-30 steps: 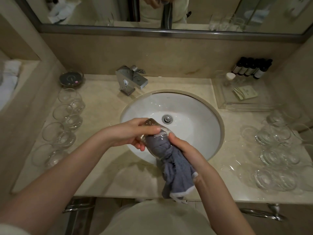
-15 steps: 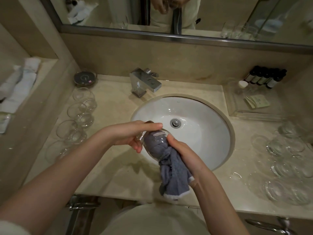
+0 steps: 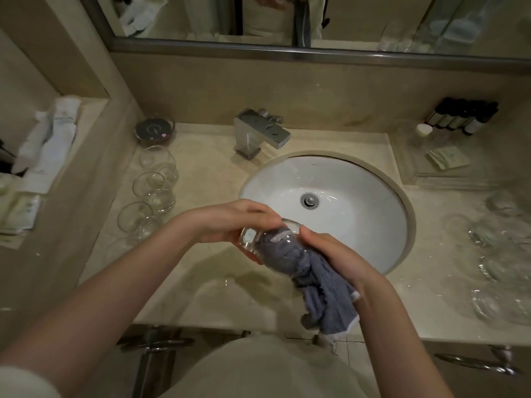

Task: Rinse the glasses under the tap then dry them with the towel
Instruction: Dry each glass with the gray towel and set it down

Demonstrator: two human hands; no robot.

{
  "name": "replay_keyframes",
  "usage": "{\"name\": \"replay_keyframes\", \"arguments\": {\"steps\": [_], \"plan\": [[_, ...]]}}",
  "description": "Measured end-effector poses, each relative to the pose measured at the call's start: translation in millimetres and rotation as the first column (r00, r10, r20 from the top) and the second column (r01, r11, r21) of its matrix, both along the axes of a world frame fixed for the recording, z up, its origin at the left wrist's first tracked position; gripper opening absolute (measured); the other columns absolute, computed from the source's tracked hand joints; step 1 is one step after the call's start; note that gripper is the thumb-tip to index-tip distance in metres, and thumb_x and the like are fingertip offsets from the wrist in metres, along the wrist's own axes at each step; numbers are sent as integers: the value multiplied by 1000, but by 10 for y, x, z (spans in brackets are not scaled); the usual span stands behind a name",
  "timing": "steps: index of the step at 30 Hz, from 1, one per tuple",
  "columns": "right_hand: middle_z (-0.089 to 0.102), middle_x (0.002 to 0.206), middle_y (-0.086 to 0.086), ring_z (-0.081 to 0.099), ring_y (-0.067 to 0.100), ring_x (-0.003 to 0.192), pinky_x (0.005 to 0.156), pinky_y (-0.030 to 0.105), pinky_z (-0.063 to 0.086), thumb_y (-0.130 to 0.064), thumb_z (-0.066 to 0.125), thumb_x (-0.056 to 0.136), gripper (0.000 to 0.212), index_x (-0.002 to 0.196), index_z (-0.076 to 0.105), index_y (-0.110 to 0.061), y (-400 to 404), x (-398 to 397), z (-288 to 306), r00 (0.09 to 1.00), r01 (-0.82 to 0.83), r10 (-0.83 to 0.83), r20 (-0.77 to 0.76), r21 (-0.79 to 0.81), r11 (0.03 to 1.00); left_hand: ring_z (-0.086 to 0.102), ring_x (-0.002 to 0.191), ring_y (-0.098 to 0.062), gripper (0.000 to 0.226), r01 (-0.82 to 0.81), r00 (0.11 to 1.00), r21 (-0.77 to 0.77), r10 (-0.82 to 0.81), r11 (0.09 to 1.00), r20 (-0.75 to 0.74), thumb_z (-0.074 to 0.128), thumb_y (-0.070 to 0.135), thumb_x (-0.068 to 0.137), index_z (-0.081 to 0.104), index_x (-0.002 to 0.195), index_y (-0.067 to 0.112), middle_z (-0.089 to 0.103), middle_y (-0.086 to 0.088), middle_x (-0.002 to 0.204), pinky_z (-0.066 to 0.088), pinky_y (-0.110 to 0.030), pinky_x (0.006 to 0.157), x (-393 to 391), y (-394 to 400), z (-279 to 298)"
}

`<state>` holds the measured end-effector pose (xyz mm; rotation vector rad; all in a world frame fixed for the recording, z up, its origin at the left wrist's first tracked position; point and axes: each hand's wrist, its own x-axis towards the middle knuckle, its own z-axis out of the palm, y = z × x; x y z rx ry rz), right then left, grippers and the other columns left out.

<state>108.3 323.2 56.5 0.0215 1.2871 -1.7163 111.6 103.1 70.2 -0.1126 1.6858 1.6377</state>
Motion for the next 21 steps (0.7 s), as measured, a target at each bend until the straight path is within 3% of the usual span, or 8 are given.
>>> {"name": "replay_keyframes", "arguments": {"steps": [2,4,7,9,11,15,17,21], "plan": [[72,90,15,68,19,76,65,25,54,-32,66,80,32,94,74,-5,-48,30,-3,999,-33,33,-32,14,999,72,84,-23,40,34,999,-47,-34,998,10,71,38,76,71,106,11,74,-10,97,59,-32,65,-6,-38,13],[70,92,16,68,20,77,66,26,54,-35,68,77,40,100,71,-1,-75,70,-46,1000,-15,15,-11,23,1000,71,92,-24,48,40,999,-77,-42,996,-24,78,40,68,72,108,14,73,-11,106,59,-32,71,9,-74,5],[70,98,19,69,25,81,69,30,55,-44,86,63,62,105,70,-1,-69,139,-118,985,85,-80,155,-31,996,65,110,-30,53,71,989,-125,-86,990,-118,80,43,60,71,110,26,68,-8,121,53,-44,90,47,-94,14],[70,96,19,70,26,78,64,29,55,-48,91,50,76,106,71,-1,-49,172,-146,974,108,-92,207,-69,992,59,115,-38,49,129,972,-153,-155,980,-174,81,38,64,68,111,31,65,-11,124,51,-50,92,40,-92,39],[70,95,19,69,27,79,66,32,56,-50,93,43,77,102,74,-3,-53,176,-137,987,90,-80,142,-63,994,58,116,-37,47,162,966,-176,-193,971,-175,78,32,67,66,112,31,64,-11,125,50,-52,95,2,-100,53],[61,109,28,56,38,102,86,43,46,-48,92,49,77,105,72,0,-129,145,-88,998,64,-63,22,-77,995,61,117,-31,58,175,970,-159,-198,972,-140,82,42,58,67,113,28,64,-13,125,48,-51,102,-56,-180,46],[69,100,20,64,30,90,78,36,52,-49,91,47,67,98,77,-8,-139,141,-75,997,76,-76,13,-106,991,61,115,-39,64,150,975,-108,-165,983,-145,87,45,56,69,114,23,64,-18,124,48,-54,100,-72,-261,12],[69,74,9,65,19,62,58,26,54,-47,95,30,59,75,77,-13,-178,185,-58,978,197,-185,95,-132,972,68,98,-29,68,10,993,-15,-12,1000,-121,92,49,49,74,108,21,68,-18,115,55,-41,86,-45,-436,-104]]}}
